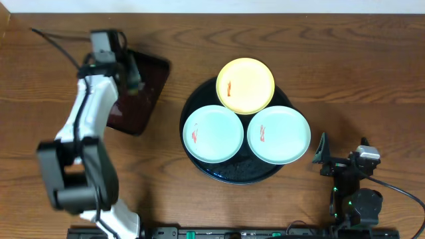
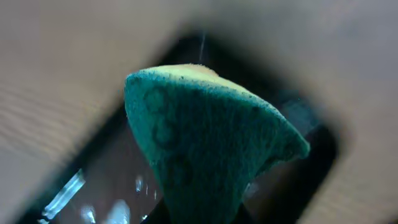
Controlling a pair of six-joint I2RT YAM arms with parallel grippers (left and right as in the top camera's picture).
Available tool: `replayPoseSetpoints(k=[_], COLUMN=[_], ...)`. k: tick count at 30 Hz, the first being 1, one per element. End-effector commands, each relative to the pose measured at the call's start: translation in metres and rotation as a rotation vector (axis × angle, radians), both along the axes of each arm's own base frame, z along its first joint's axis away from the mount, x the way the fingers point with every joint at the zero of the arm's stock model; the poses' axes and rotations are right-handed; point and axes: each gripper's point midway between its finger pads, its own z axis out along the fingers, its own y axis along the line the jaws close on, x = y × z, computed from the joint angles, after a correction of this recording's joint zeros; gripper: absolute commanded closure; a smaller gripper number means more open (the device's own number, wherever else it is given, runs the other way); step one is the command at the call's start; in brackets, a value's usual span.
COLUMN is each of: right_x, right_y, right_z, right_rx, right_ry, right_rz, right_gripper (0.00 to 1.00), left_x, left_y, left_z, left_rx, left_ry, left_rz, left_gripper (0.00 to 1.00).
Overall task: Clean dirty plates on tray and stack at the side
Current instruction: 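Lift the sponge out of the tray with the left gripper, then carry the sponge to the left mint plate and press down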
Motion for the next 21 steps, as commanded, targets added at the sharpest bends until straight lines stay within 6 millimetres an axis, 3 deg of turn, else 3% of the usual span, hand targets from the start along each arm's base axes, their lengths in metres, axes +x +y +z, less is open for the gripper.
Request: replayPoseSetpoints(k=[1, 3, 7, 10, 12, 16, 21], right_x=[0.0, 0.0, 0.0, 0.0, 0.0, 0.0, 0.0], right_y=[0.001, 0.001, 0.001, 0.0, 0.0, 0.0, 0.001], right_z=[-0.001, -0.001, -0.001, -0.001, -0.001, -0.001, -0.001], right_rx=[-0.014, -0.014, -0.014, -0.014, -0.014, -0.014, -0.014], right_ry=[0.004, 0.004, 0.004, 0.004, 0.004, 0.004, 0.004], right_rz=[0.0, 0.0, 0.0, 0.0, -0.001, 0.0, 0.0], right_gripper=[0.01, 0.01, 0.01, 0.01, 0.01, 0.01, 0.01], left_x=[-0.004, -0.007, -0.018, -0.032, -0.043, -0.064, -0.096], left_y=[0.002, 0.0, -0.01, -0.029, -0.049, -0.096, -0.148], left_z=[0.018, 0.04, 0.103, 0.148, 0.166, 0.161, 0.12], left_rx=[0.022, 0.026, 0.026, -0.061, -0.152, -0.302, -0.367], left_ry=[-0.026, -0.069, -0.206, -0.319, -0.357, -0.28, -0.053], left_rz=[-0.006, -0.01, -0.016, 0.014, 0.014, -0.062, -0.166], left_gripper=[0.93, 0.93, 0.92, 0.93, 0.93, 0.92, 0.93])
